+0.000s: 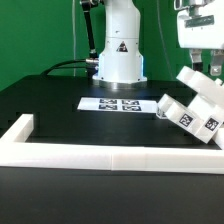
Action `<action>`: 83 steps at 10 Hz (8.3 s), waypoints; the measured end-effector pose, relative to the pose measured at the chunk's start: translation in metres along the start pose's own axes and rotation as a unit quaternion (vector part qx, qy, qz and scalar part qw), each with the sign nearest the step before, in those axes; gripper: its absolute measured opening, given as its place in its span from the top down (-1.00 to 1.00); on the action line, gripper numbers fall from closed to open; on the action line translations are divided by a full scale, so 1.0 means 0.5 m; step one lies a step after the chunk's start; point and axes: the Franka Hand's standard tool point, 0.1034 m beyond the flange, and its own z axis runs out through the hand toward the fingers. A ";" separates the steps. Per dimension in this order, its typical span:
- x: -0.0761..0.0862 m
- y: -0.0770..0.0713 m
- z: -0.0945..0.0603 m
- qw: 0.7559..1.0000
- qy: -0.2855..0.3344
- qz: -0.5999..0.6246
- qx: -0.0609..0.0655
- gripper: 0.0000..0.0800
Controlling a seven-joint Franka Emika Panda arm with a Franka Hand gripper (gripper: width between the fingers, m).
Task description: Assemble chair
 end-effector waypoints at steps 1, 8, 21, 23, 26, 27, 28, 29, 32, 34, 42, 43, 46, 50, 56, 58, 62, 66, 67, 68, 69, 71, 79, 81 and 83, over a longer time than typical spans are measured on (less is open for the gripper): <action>0.012 -0.005 0.003 1.000 0.000 -0.005 0.001 -0.62; 0.080 -0.036 0.007 0.999 0.014 -0.049 0.007 -0.62; 0.135 -0.070 -0.012 0.994 0.035 -0.101 0.029 -0.62; 0.108 -0.057 -0.030 0.987 0.029 -0.156 0.035 -0.62; 0.107 -0.046 -0.032 0.981 0.027 -0.186 0.037 -0.62; 0.107 -0.046 -0.031 0.981 0.027 -0.186 0.036 -0.62; 0.107 -0.045 -0.030 0.981 0.027 -0.186 0.036 -0.62; 0.108 -0.043 -0.030 0.975 0.032 -0.217 0.035 -0.62; 0.102 -0.012 -0.030 0.925 0.047 -0.374 0.035 -0.62; 0.081 -0.006 -0.038 0.890 0.049 -0.453 0.035 -0.62; 0.081 0.091 -0.032 0.753 0.047 -0.656 0.018 -0.62; 0.089 0.121 -0.014 0.757 0.044 -0.652 0.009 -0.62; 0.095 0.108 -0.005 0.769 0.046 -0.638 0.005 -0.62; 0.081 0.153 0.024 0.762 0.055 -0.645 -0.001 -0.62; 0.066 0.214 0.070 0.758 -0.001 -0.650 -0.053 -0.62; 0.059 0.215 0.072 0.751 0.005 -0.658 -0.049 -0.62; 0.071 0.235 0.097 0.733 0.025 -0.677 -0.050 -0.62; 0.075 0.256 0.136 0.740 0.036 -0.668 -0.067 -0.62; 0.068 0.257 0.138 0.747 0.037 -0.661 -0.067 -0.62; 0.070 0.257 0.137 0.745 0.037 -0.662 -0.067 -0.62; 0.070 0.257 0.137 0.745 0.037 -0.662 -0.067 -0.62; 0.071 0.260 0.139 0.744 0.038 -0.663 -0.067 -0.62; 0.083 0.272 0.188 0.734 0.062 -0.672 -0.080 -0.40; 0.081 0.271 0.189 0.734 0.062 -0.671 -0.080 -0.07; 0.088 0.270 0.188 0.737 0.063 -0.669 -0.081 0.31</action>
Offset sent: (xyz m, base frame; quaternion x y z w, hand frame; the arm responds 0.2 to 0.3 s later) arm 0.0195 -0.0126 -0.0009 0.0034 -0.0219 -0.0027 0.9998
